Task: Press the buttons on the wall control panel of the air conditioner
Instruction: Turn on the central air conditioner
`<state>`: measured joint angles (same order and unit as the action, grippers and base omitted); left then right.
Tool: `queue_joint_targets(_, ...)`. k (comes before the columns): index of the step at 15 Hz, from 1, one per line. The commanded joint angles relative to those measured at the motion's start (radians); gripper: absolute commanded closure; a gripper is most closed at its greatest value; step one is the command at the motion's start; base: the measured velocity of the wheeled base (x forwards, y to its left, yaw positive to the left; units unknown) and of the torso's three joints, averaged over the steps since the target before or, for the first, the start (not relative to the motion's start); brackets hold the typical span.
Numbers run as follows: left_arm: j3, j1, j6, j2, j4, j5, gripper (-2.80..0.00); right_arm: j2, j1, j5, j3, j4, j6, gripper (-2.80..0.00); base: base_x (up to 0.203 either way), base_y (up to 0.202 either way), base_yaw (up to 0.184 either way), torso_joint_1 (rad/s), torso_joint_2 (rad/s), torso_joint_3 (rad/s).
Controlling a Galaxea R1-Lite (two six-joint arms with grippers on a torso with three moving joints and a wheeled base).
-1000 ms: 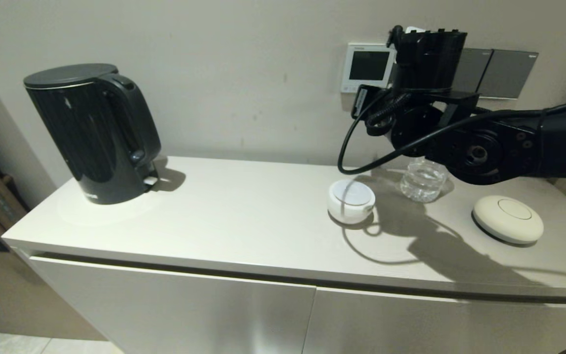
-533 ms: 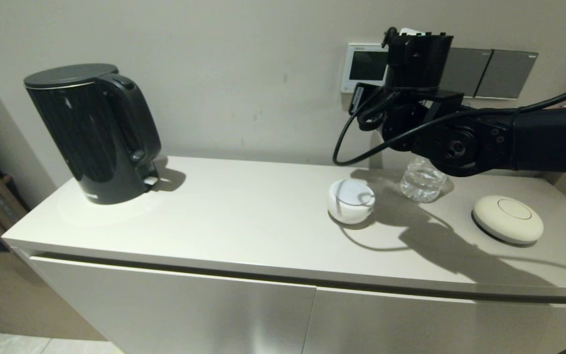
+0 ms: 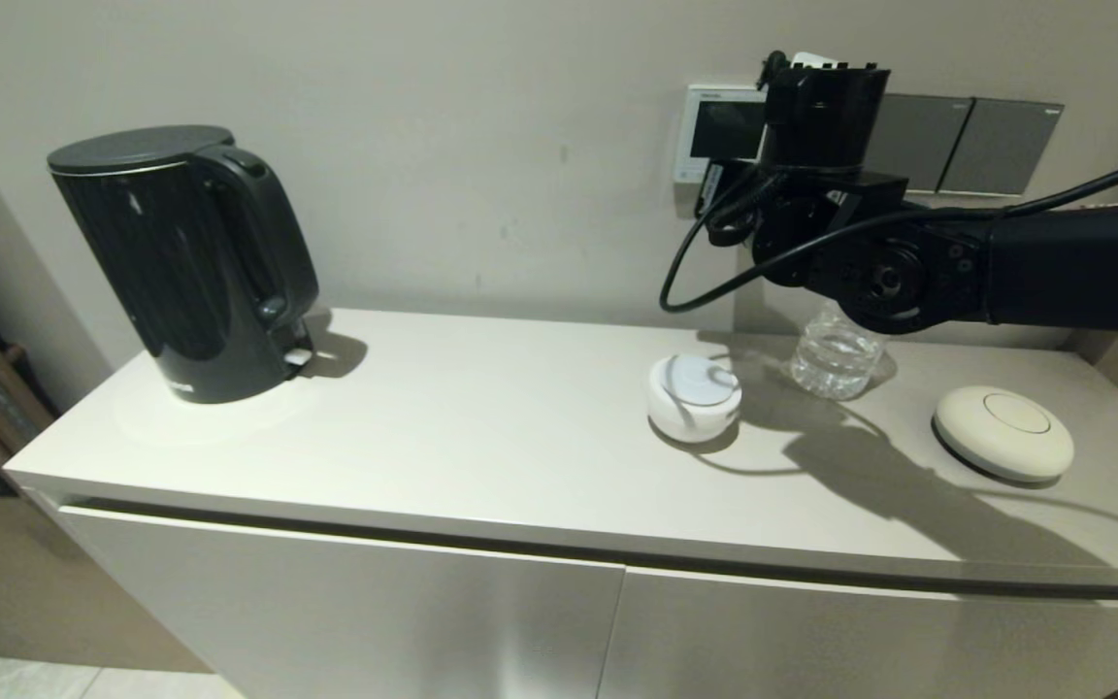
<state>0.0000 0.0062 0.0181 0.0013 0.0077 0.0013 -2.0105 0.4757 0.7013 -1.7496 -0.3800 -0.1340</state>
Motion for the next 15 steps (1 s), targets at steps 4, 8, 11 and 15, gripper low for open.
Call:
queue_joint_targets(4, 0.0, 0.0, 0.0, 0.0, 0.0, 0.0, 0.0, -0.021, -0.011, -0.002, -0.023, -0.003, -0.001, 0.0, 0.0, 0.0, 0.0, 0.0, 0.0, 0.0)
queue_joint_targets(8, -0.002, 0.001, 0.002, 0.0, 0.0, 0.0, 0.0, -0.012, -0.006, 0.0, -0.025, -0.003, -0.001, 0.0, 0.0, 0.0, 0.0, 0.0, 0.0, 0.0)
queue_joint_targets(11, 0.0, 0.0, 0.002, 0.0, 0.0, 0.0, 0.0, 0.02, 0.029, 0.003, -0.006, -0.003, -0.004, 0.0, 0.0, 0.0, 0.0, 0.0, 0.0, 0.0)
queue_joint_targets(15, 0.0, 0.001, 0.002, 0.0, 0.0, 0.0, 0.0, 0.068, 0.092, 0.012, 0.021, -0.003, -0.003, 0.0, 0.0, 0.0, 0.0, 0.0, 0.0, 0.0)
